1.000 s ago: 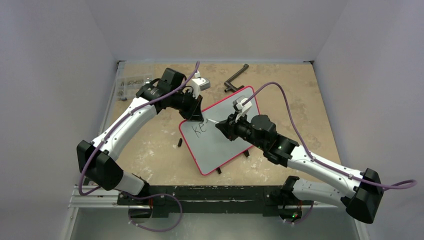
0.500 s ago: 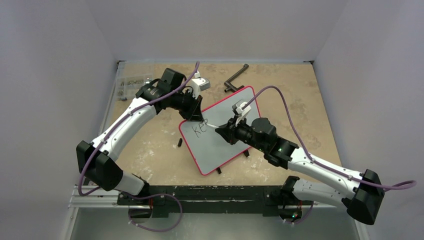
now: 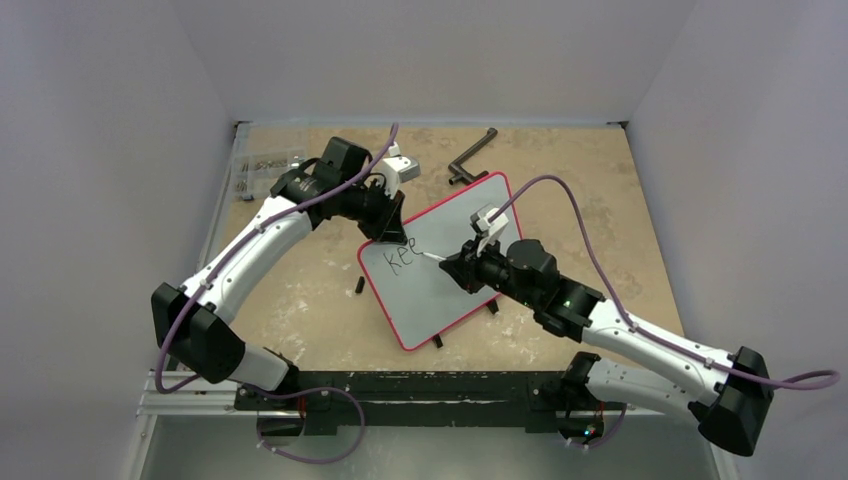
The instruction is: Write a sentence on the whiteboard
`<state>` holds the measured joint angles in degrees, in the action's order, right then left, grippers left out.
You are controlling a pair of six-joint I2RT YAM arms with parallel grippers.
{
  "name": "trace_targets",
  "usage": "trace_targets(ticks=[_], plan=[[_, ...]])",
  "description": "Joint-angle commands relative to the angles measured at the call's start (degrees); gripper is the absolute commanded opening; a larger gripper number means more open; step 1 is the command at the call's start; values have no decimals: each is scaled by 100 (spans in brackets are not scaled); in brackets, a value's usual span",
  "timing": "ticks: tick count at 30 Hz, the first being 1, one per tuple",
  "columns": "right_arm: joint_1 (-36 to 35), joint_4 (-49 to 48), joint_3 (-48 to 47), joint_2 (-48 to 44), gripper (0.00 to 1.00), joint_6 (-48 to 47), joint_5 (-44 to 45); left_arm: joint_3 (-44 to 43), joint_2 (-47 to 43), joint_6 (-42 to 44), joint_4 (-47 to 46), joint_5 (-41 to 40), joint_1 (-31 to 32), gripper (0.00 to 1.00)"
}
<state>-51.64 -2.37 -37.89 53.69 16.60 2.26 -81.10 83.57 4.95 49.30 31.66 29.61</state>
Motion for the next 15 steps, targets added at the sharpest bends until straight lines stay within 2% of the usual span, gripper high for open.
trace_targets(ticks=[1, 7, 15], plan=[[44, 224, -418, -185, 0, -180, 386, 261, 28, 786, 389, -1354, 70, 0], [48, -96, -542, -336, 0, -89, 360, 261, 46, 788, 396, -1352, 68, 0], [48, -176, -789, 84, 0, -146, 611, 288, 19, 789, 386, -1350, 71, 0]])
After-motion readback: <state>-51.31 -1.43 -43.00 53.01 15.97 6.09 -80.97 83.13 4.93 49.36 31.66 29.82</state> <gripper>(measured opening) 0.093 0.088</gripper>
